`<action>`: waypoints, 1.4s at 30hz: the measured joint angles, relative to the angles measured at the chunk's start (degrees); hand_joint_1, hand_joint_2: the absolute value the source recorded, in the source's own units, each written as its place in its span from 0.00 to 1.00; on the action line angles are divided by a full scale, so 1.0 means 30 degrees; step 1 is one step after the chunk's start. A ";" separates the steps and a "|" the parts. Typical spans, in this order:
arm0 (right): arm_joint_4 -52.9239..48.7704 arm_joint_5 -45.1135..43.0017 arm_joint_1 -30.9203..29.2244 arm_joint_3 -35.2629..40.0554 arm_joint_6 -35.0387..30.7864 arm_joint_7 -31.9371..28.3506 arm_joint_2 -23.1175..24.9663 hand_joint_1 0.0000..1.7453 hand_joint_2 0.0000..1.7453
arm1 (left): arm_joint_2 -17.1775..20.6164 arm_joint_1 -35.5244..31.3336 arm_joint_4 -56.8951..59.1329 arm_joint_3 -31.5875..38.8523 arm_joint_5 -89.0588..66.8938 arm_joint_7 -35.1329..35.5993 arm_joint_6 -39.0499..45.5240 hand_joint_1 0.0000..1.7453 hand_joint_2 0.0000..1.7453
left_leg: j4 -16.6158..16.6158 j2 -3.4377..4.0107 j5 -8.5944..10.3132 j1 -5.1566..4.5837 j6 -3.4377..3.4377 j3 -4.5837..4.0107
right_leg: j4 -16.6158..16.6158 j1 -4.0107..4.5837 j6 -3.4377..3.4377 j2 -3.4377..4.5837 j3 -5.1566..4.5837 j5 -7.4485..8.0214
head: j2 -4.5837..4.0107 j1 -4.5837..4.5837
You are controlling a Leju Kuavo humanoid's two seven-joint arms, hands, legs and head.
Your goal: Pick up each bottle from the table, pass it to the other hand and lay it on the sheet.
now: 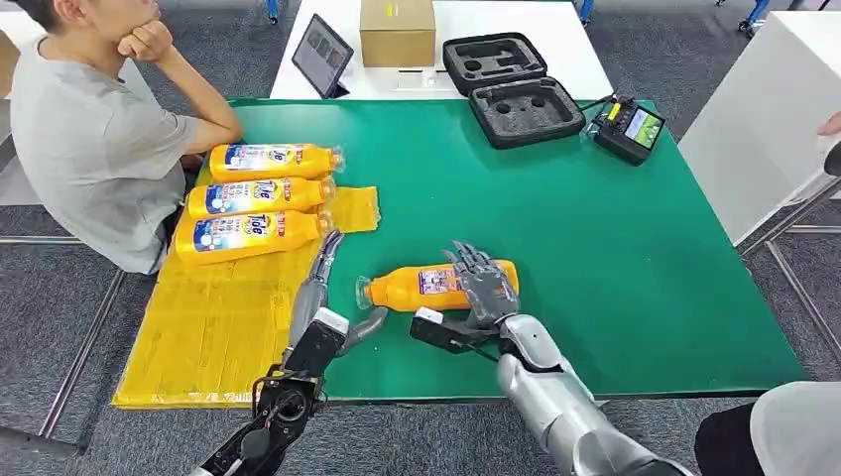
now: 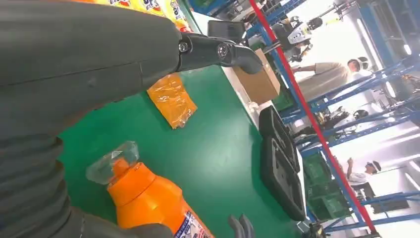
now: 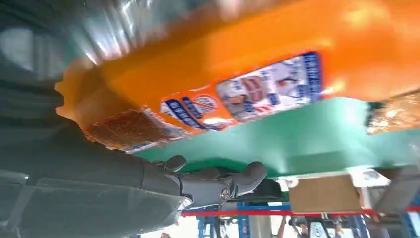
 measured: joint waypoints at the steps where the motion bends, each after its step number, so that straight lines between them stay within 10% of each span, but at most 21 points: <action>1: 0.0197 0.0131 -0.0112 0.0058 -0.0029 0.0117 -0.0051 0.00 1.00 | 0.0000 -0.0022 0.0051 -0.0015 0.0000 0.0000 0.0000 0.00 1.00 | 0.0000 0.0001 0.0000 0.0000 0.0000 -0.0001 | 0.0000 0.0000 0.0000 0.0001 -0.0002 0.0000 | 0.0000 -0.0007; 17: 0.1471 0.0509 -0.0814 0.0495 0.0139 0.0451 -0.0328 0.00 1.00 | -0.0029 -0.0180 0.0277 -0.0335 -0.0080 0.0000 0.0080 0.00 1.00 | -0.0001 0.0001 -0.0001 0.0000 0.0000 -0.0001 | 0.0000 0.0000 0.0000 0.0001 -0.0001 -0.0001 | 0.0000 0.0000; 18: 0.1530 0.0480 -0.0850 0.0488 0.0277 0.0451 -0.0335 0.99 1.00 | -0.0051 -0.0196 0.0321 -0.0335 -0.0087 0.0000 0.0080 0.00 1.00 | -0.0001 0.0001 -0.0001 0.0000 0.0000 0.0000 | 0.0000 0.0000 0.0000 0.0001 -0.0001 -0.0001 | 0.0000 0.0000; 42: 0.2171 -0.0510 -0.1665 0.0459 0.2820 0.0510 -0.0626 1.00 1.00 | -0.0109 -0.0474 0.0590 -0.0437 -0.0284 0.0000 0.0109 0.00 1.00 | -0.0001 0.0005 -0.0001 0.0001 0.0000 0.0060 | -0.0003 0.0000 -0.0001 0.0000 0.0045 -0.0002 | 0.0000 0.0000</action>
